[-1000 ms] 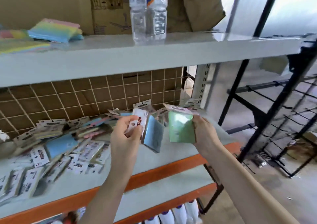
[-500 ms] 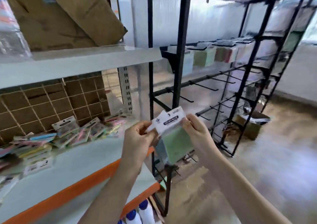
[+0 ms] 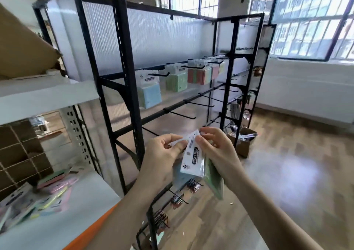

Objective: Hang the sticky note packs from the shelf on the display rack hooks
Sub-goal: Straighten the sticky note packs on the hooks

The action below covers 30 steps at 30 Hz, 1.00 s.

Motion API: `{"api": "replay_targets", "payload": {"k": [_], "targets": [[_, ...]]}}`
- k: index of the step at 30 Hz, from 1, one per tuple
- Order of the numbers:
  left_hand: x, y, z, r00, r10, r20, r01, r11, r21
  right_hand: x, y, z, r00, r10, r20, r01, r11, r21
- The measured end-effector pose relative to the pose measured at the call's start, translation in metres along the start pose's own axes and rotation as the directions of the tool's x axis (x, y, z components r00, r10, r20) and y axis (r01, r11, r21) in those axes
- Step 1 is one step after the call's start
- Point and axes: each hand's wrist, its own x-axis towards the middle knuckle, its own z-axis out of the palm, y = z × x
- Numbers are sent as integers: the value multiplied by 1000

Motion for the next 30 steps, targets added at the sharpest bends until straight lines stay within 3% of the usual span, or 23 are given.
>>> {"api": "replay_targets", "payload": {"k": [3, 9, 15, 19, 22, 30], "targets": [[37, 4, 18, 998, 56, 28, -57, 998, 24, 36, -2, -12, 999, -14, 42, 16, 998, -53], [113, 18, 37, 975, 214, -59, -209, 975, 76, 120, -5, -21, 994, -61, 94, 73, 989, -128], [158, 30, 37, 922, 306, -238, -307, 951, 36, 185, -14, -12, 974, -161, 157, 165, 986, -14], [170, 33, 35, 854, 360, -376, -374, 927, 36, 213, -12, -3, 962, -200, 188, 172, 973, 156], [178, 35, 32, 786, 421, -452, -410, 903, 128, 227, -6, 6, 942, -215, 259, 156, 960, 231], [204, 28, 27, 717, 431, -548, -370, 901, 225, 260, 9, 25, 882, -255, 397, 156, 952, 264]]}}
